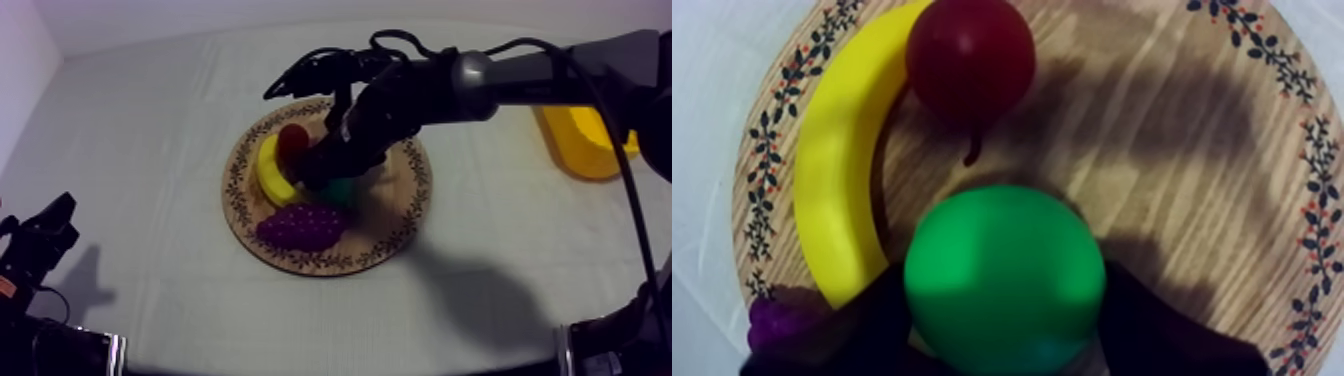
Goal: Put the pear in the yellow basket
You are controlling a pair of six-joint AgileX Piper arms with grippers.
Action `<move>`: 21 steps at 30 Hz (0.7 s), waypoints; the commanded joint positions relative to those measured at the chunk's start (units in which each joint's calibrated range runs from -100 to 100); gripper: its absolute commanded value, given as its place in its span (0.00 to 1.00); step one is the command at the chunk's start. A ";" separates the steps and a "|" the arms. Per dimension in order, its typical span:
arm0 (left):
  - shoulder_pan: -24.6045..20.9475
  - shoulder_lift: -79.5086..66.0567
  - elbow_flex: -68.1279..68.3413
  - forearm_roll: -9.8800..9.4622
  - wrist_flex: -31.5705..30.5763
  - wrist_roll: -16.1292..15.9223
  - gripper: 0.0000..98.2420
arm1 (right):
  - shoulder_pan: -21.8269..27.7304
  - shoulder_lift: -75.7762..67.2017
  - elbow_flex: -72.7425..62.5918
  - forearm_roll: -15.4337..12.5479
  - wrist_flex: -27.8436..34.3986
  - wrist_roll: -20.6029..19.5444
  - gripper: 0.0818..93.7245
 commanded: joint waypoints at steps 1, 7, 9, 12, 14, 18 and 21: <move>0.01 0.00 0.02 -0.02 0.01 -0.02 0.00 | 0.02 0.13 -0.01 -0.20 -0.23 0.03 0.41; 0.01 0.00 0.02 -0.02 0.01 -0.01 0.00 | 0.05 -0.55 0.61 -0.04 -0.60 -0.25 0.37; 0.01 0.00 0.02 -0.02 0.01 0.00 0.00 | 0.38 -1.75 1.08 -0.15 -0.67 -0.11 0.37; 0.01 0.00 0.02 -0.02 0.01 0.01 0.00 | 1.47 -4.69 2.05 0.26 -1.32 0.02 0.37; 0.01 0.00 0.02 -0.02 0.01 -0.01 0.00 | 2.58 -7.29 2.78 1.02 -2.09 -0.01 0.36; 0.01 0.00 0.02 -0.02 0.01 -0.02 0.00 | 5.85 -14.26 4.67 1.68 -3.93 0.81 0.34; 0.01 0.00 0.02 -0.02 0.01 -0.01 0.00 | 9.30 -20.46 6.06 1.79 -5.20 1.95 0.33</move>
